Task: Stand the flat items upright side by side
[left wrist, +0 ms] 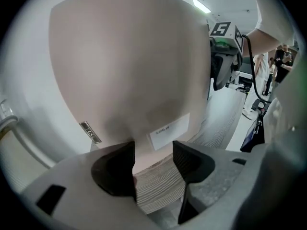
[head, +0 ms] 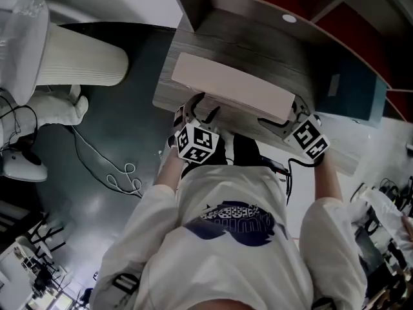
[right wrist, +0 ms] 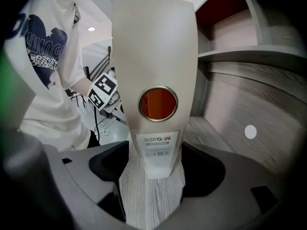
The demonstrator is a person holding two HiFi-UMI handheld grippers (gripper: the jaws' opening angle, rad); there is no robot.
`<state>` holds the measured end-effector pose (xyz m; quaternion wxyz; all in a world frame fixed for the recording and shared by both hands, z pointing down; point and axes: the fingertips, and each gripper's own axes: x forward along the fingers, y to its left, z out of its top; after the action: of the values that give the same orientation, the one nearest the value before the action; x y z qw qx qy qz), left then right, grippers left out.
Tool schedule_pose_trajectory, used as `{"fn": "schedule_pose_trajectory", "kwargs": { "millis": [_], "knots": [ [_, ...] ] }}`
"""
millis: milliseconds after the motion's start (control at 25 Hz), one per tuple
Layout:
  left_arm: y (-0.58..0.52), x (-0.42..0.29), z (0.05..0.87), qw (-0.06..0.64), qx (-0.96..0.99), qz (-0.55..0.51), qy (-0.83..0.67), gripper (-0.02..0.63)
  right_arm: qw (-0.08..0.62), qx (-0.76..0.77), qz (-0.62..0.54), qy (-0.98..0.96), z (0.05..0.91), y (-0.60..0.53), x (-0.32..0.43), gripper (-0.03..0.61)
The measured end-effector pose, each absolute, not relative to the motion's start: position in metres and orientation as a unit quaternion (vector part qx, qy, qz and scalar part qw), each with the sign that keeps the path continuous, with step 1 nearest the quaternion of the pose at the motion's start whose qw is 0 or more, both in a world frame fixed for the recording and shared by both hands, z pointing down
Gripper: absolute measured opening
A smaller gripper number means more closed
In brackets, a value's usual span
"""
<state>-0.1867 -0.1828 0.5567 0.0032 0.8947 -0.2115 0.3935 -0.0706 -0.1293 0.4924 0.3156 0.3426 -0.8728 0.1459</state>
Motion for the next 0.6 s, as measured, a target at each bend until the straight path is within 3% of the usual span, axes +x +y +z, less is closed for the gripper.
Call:
{"fn": "schedule_pose_trajectory", "kwargs": {
  "millis": [600],
  "knots": [
    [-0.184, -0.128, 0.559, -0.064, 0.911, 0.394, -0.105, 0.245, 0.269, 0.449, 0.175, -0.834, 0.486, -0.091, -0.044, 0.333]
  ]
}}
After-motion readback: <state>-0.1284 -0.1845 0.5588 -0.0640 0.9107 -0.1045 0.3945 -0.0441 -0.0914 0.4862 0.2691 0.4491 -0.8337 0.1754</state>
